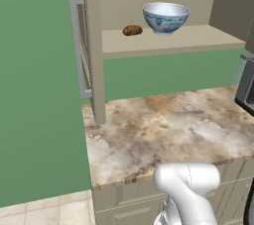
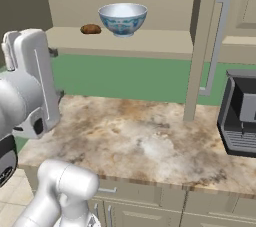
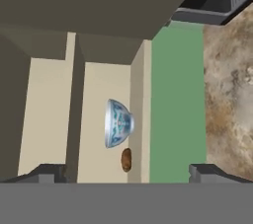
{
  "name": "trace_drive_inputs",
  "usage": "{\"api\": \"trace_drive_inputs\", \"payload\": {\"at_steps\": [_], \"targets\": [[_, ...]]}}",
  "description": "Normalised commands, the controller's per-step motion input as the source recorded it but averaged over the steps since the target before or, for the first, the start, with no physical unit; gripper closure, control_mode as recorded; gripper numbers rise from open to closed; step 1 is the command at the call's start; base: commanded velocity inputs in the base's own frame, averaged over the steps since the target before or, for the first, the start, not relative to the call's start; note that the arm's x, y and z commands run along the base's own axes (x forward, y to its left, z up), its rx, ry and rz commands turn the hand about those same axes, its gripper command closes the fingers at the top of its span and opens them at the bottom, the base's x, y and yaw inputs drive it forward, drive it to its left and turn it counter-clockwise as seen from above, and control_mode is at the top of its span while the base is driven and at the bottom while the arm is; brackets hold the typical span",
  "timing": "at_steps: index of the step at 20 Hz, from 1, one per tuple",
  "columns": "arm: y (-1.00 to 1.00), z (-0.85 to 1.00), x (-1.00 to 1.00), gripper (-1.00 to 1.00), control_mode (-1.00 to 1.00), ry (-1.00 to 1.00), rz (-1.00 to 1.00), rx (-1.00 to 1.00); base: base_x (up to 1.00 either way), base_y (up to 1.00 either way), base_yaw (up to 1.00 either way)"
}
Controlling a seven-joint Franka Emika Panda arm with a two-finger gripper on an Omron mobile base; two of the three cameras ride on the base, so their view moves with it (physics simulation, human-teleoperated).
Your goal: Pick the mug and place it in the sink. Pick the bowl and place it in the open cabinet and then close the cabinet.
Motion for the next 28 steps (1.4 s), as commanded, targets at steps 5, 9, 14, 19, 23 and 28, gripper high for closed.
{"api": "trace_drive_inputs", "payload": {"at_steps": [5, 9, 14, 19, 23, 28], "targets": [[-0.24, 0.07, -0.37, -1.00, -1.00, -0.03, 0.00, 0.04, 0.00, 0.00, 0.00], [-0.40, 0.05, -0.25, -1.00, -1.00, 0.09, 0.01, 0.09, 0.00, 0.00, 0.00], [-0.31, 0.00, -0.27, -1.00, -1.00, 0.11, 0.05, 0.05, 0.00, 0.00, 0.00], [-0.19, -0.01, -0.41, -1.00, -1.00, 0.02, 0.05, 0.00, 0.00, 0.00, 0.00], [-0.26, 0.00, -0.37, -1.00, -1.00, -0.09, 0.01, 0.00, 0.00, 0.00, 0.00], [-0.45, 0.00, 0.00, -1.00, -1.00, -0.05, 0.01, 0.03, 0.00, 0.00, 0.00]]}}
